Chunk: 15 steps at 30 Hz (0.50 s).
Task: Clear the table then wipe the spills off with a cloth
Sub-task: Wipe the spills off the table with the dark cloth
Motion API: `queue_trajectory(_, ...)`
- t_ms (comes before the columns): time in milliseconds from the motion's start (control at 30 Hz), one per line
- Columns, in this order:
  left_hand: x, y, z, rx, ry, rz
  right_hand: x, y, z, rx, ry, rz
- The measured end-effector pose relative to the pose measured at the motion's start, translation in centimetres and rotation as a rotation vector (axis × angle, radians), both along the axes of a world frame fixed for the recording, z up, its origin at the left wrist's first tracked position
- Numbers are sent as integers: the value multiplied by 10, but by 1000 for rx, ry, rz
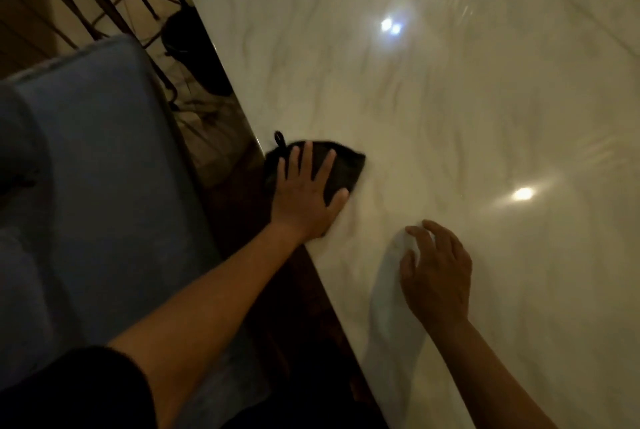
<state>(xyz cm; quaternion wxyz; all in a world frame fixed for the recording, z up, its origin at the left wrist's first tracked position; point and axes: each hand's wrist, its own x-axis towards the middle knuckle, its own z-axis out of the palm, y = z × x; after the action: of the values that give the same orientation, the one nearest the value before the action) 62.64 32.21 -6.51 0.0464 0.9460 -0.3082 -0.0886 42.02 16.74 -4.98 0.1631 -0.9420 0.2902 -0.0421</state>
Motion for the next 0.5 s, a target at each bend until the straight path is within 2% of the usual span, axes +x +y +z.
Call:
queue_trajectory(133,-59,26,-3,-83,-15,-329,23,-6,1,-46,40,112)
queue_trajectory(267,-12,34,-4,-41,-49,-510,49,-7,-2,-59,83,145)
queue_trajectory(367,67,31,-5,-15,-38,-378,68,-5,-4,-68,90,148)
queue_trajectory(500,163,13,3,17,30,-58,122,-5,-5,-93,87,178)
